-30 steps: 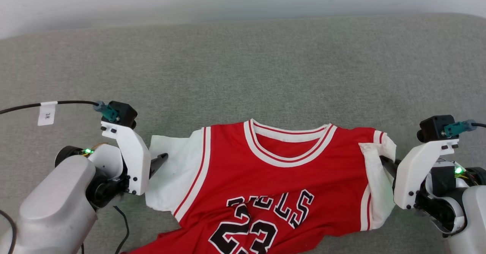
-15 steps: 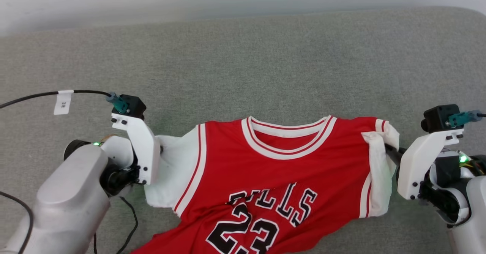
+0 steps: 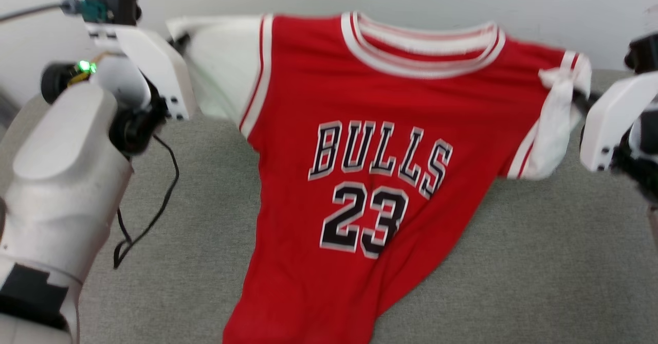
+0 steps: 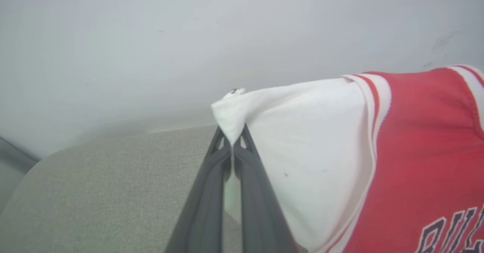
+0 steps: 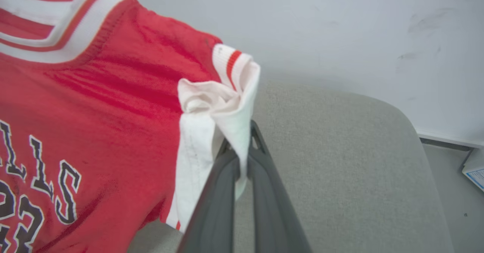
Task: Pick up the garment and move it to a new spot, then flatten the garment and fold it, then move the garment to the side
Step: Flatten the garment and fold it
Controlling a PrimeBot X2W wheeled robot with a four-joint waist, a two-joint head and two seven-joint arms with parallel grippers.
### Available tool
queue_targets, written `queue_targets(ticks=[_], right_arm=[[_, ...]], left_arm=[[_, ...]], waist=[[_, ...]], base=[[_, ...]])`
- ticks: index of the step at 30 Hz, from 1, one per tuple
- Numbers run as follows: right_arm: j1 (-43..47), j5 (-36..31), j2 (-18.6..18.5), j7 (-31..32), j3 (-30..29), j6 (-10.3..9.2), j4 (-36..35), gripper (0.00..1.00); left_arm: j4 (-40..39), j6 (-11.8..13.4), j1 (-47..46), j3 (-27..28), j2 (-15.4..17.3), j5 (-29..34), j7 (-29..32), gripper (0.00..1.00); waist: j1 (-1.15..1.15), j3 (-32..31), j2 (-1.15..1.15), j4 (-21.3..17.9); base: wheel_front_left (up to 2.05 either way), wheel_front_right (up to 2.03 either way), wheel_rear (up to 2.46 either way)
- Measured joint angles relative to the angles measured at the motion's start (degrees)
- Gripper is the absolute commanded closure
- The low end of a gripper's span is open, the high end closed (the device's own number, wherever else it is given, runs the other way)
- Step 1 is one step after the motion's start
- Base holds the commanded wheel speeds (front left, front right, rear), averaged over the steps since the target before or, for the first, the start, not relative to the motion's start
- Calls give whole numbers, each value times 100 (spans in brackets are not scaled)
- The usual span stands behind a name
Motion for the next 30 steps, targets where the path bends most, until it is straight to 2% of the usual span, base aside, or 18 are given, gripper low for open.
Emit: queue_targets(ticks=[7, 11, 19, 25, 30], right_arm=[[-1483, -71, -132, -404, 388, 0, 525, 100], [-2451, -198, -138, -709, 513, 0, 788, 100], [-4139, -483, 22, -1528, 277, 1, 1222, 100], [-5041, -701, 113, -2056, 296, 0, 1377, 100], [-5403, -665, 242, -2356, 535, -1, 1662, 100]], left_arm=[[420, 73, -1072, 134, -66, 235, -514, 100], [544, 121, -1723, 234, 8, 375, -876, 100], [545, 223, -2963, 520, 116, 520, -1597, 100], [420, 235, -3692, 633, 163, 610, -2008, 100], [449, 196, -3925, 657, 159, 639, -2223, 100]], waist=[[0, 194, 0, -49], [0, 449, 0, -101], [0, 1179, 0, -176], [1, 1860, 0, -203], [1, 2428, 0, -237]], base=[[0, 0, 0], [0, 0, 0], [0, 0, 0], [0, 0, 0], [0, 0, 0]])
